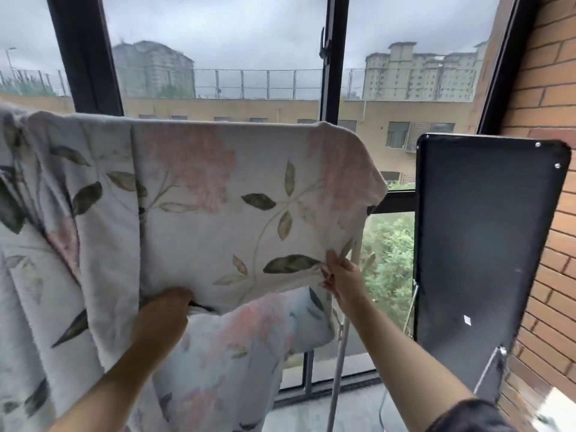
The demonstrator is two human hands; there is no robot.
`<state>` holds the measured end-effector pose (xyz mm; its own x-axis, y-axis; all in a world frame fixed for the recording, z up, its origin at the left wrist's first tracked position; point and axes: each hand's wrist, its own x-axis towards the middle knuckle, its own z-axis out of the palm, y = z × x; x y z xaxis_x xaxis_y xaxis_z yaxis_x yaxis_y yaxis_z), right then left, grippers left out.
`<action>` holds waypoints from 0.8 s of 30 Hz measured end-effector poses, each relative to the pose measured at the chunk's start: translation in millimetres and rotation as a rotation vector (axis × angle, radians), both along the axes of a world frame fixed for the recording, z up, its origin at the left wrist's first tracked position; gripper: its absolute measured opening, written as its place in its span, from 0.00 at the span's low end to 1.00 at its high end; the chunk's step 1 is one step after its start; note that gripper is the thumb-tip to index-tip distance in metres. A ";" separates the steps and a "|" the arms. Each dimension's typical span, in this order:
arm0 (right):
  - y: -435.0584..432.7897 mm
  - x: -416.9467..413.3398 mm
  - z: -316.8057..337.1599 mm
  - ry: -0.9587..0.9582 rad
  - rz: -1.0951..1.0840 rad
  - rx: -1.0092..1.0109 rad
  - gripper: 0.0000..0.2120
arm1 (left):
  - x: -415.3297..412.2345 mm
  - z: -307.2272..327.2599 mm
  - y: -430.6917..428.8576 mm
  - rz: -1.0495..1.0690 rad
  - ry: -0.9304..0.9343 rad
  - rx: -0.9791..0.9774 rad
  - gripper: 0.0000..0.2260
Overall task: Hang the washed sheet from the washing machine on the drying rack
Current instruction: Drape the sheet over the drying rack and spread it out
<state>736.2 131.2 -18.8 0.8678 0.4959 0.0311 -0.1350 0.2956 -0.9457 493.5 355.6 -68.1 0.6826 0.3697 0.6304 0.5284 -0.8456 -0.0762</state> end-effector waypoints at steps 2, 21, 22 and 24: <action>-3.6 -5.9 -25.0 0.009 -0.010 -0.081 0.10 | -9.8 -18.0 7.7 0.028 0.045 0.048 0.11; -48.0 -91.7 -136.7 0.247 0.302 -0.285 0.18 | -115.9 -111.6 -4.0 0.108 0.381 -0.066 0.12; -48.0 -86.5 -126.2 0.273 0.286 -0.184 0.26 | -115.7 -113.0 -6.3 0.119 0.411 -0.096 0.12; -48.2 -67.8 -102.8 0.272 0.256 0.039 0.40 | -113.5 -113.9 -8.1 0.106 0.381 -0.100 0.12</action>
<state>668.4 83.0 -121.7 0.6953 0.7006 -0.1605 -0.4541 0.2550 -0.8537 379.9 347.5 -182.0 0.8153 0.4969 0.2973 0.5626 -0.8012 -0.2038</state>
